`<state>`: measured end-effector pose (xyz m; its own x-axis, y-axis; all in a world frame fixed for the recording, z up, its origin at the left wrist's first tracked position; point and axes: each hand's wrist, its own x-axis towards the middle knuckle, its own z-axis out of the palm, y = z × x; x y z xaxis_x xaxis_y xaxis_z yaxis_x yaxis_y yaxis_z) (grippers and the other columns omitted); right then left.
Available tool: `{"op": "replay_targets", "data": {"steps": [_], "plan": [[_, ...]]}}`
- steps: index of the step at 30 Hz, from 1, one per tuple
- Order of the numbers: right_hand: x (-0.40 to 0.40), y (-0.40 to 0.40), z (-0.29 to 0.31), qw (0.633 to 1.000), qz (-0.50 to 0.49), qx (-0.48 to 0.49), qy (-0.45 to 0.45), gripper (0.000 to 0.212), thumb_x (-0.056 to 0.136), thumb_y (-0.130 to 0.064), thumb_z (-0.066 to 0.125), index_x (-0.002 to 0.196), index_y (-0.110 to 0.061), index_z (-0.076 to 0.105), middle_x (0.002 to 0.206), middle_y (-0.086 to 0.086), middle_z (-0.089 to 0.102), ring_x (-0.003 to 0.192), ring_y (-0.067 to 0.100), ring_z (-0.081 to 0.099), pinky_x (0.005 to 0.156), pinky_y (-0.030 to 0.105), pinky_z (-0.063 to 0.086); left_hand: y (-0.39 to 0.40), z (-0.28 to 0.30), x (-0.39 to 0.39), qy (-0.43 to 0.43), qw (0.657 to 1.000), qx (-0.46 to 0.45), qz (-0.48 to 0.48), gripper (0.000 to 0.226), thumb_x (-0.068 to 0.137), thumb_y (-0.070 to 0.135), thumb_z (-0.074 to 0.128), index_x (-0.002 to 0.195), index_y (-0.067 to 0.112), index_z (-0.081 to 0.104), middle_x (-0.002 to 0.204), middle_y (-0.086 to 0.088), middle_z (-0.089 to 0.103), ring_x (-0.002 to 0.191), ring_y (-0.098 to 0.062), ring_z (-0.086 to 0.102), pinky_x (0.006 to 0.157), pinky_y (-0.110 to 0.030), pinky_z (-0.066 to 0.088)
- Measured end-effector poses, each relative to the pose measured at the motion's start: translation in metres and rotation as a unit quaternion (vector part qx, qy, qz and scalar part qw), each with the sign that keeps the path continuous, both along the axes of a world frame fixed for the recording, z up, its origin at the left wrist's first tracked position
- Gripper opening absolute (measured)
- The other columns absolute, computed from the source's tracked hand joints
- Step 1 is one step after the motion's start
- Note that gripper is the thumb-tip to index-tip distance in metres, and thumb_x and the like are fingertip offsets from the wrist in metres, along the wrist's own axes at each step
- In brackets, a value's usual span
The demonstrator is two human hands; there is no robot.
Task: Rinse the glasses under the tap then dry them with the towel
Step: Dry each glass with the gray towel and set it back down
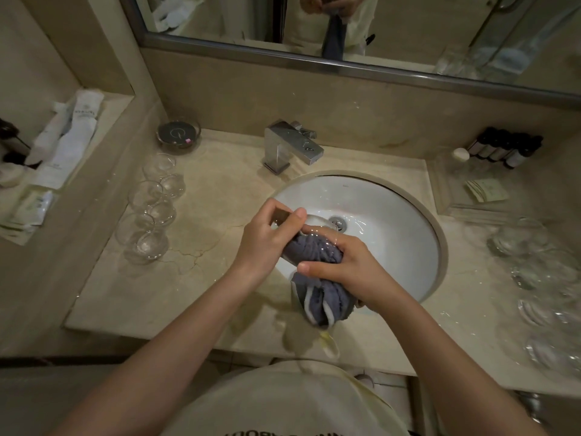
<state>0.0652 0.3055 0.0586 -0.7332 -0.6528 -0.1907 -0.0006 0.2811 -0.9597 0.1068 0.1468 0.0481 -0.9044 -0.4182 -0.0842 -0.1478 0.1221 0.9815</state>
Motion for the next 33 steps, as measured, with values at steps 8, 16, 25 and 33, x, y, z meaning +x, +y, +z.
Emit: {"op": "replay_targets", "data": {"steps": [8,16,25,33], "plan": [[0.005,-0.001,-0.006,0.985,-0.002,0.061,0.162,0.06,0.073,-0.02,0.084,0.125,-0.037,0.06,0.111,-0.013,0.07,0.102,-0.005,0.062,0.088,0.01,0.046,-0.017,0.022,-0.006,-0.228,0.961,0.124,-0.096,0.064,0.077,0.081,0.033,0.079,0.023,0.059,0.058,0.003,0.058,0.044,-0.015,0.05,0.038,-0.016,0.03],[0.0,-0.002,-0.001,0.999,-0.023,0.046,0.013,0.058,0.069,-0.006,0.085,0.119,-0.027,0.066,0.096,-0.006,0.075,0.094,0.007,0.069,0.092,0.027,0.054,-0.008,0.001,-0.009,0.019,0.994,-0.105,-0.023,0.034,0.078,0.058,0.062,0.079,0.024,0.059,0.068,0.016,0.062,0.066,-0.001,0.058,0.061,-0.023,0.043],[0.007,-0.007,0.004,0.992,-0.012,0.071,0.104,0.054,0.073,-0.008,0.082,0.123,-0.023,0.067,0.088,-0.018,0.071,0.083,-0.007,0.066,0.081,0.01,0.049,-0.02,0.009,-0.005,-0.218,0.964,0.138,-0.064,0.063,0.087,0.076,0.035,0.074,0.021,0.064,0.06,-0.002,0.061,0.043,-0.015,0.053,0.04,-0.018,0.033],[0.008,-0.01,0.008,0.985,-0.004,-0.074,-0.157,0.042,0.073,0.006,0.076,0.105,-0.021,0.07,0.091,0.0,0.075,0.085,0.011,0.071,0.08,0.022,0.056,-0.017,-0.006,0.008,0.057,0.995,-0.074,-0.031,0.034,0.074,0.06,0.06,0.084,0.027,0.06,0.073,0.017,0.063,0.057,-0.005,0.056,0.051,-0.02,0.044]]}}
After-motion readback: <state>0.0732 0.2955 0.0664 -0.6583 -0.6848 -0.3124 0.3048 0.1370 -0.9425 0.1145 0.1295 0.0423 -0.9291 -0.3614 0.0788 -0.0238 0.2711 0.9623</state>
